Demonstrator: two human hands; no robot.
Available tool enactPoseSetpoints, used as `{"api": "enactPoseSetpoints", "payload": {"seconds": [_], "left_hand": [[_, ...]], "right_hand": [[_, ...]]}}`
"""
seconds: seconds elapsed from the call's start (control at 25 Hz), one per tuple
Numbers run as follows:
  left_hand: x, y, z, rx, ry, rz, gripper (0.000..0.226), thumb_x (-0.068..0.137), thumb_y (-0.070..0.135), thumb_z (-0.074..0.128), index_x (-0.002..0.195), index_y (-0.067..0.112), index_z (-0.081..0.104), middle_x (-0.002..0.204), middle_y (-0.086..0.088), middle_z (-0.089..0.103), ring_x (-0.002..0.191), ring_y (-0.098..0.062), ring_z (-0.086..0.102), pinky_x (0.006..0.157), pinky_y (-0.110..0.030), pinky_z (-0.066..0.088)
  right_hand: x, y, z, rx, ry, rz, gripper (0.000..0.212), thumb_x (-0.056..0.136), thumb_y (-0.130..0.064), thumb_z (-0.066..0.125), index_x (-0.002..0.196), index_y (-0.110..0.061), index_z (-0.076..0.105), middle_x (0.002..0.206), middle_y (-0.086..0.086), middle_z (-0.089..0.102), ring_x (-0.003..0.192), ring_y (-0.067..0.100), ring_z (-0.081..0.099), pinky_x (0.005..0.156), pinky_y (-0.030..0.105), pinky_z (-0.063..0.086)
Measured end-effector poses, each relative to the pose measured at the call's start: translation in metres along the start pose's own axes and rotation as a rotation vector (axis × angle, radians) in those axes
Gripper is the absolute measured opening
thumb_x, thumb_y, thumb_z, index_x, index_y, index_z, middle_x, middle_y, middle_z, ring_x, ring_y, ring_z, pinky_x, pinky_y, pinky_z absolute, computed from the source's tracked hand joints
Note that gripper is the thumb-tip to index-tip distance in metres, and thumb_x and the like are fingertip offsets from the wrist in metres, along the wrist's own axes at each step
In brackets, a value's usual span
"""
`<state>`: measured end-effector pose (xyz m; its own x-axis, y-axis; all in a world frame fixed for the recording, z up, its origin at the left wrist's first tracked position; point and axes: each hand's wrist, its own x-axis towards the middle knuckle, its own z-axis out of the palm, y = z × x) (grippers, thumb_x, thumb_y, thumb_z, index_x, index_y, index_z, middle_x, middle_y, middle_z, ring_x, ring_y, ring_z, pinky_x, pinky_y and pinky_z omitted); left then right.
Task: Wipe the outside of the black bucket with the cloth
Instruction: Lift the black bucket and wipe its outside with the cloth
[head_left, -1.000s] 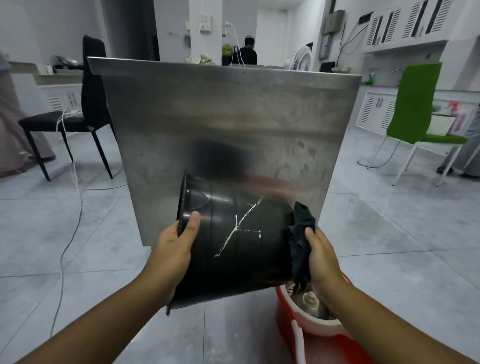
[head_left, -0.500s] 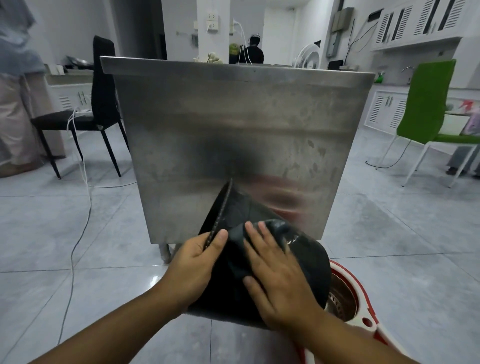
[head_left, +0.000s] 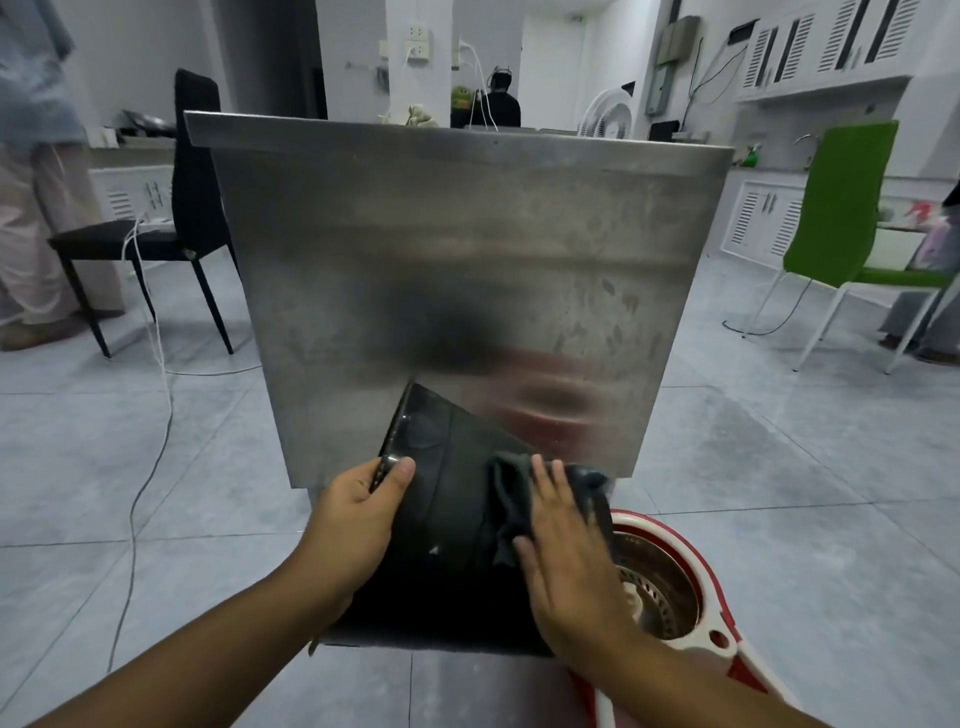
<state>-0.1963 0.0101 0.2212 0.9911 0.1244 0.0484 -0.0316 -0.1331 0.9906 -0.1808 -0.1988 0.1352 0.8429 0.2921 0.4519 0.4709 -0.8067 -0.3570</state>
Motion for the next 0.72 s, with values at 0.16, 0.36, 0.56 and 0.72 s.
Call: {"api": "enactPoseSetpoints", "payload": {"seconds": [0.16,0.36,0.56,0.72], "left_hand": [[-0.005,0.003,0.006,-0.122,-0.014,-0.084,0.035,0.097,0.033,0.049,0.092,0.01,0.074,0.084,-0.006,0.08,0.083,-0.022,0.076,0.073,-0.034,0.057],[-0.018,0.0,0.013,-0.065,-0.193,0.024,0.047,0.082,0.05,0.054,0.093,0.009,0.075,0.091,-0.009,0.079,0.088,-0.019,0.075,0.079,-0.03,0.059],[-0.016,-0.002,0.011,0.17,-0.17,0.177,0.056,0.082,0.061,0.058,0.092,0.007,0.07,0.086,-0.017,0.074,0.084,-0.033,0.07,0.08,-0.052,0.057],[-0.024,-0.002,0.007,0.215,-0.099,0.307,0.051,0.087,0.055,0.052,0.085,0.007,0.069,0.074,-0.017,0.07,0.073,-0.03,0.067,0.068,-0.05,0.055]], "right_hand": [[-0.02,-0.027,0.023,-0.311,-0.065,-0.378,0.071,0.092,-0.042,0.045,0.152,-0.018,0.016,0.164,0.005,0.015,0.152,0.026,0.007,0.114,0.047,0.017],[0.001,-0.045,-0.003,-0.07,-0.022,-0.363,0.069,0.096,-0.036,0.044,0.156,-0.019,0.012,0.165,0.002,0.012,0.153,0.018,0.004,0.121,0.039,0.008],[0.041,-0.015,-0.031,0.438,-0.025,0.309,0.036,0.103,-0.035,0.033,0.132,-0.026,0.052,0.139,-0.001,0.056,0.132,0.016,0.047,0.106,0.033,0.038],[0.049,0.048,-0.049,0.527,-0.059,0.897,0.038,0.104,-0.031,0.032,0.104,-0.009,0.062,0.122,0.02,0.063,0.108,0.033,0.057,0.091,0.039,0.041]]}}
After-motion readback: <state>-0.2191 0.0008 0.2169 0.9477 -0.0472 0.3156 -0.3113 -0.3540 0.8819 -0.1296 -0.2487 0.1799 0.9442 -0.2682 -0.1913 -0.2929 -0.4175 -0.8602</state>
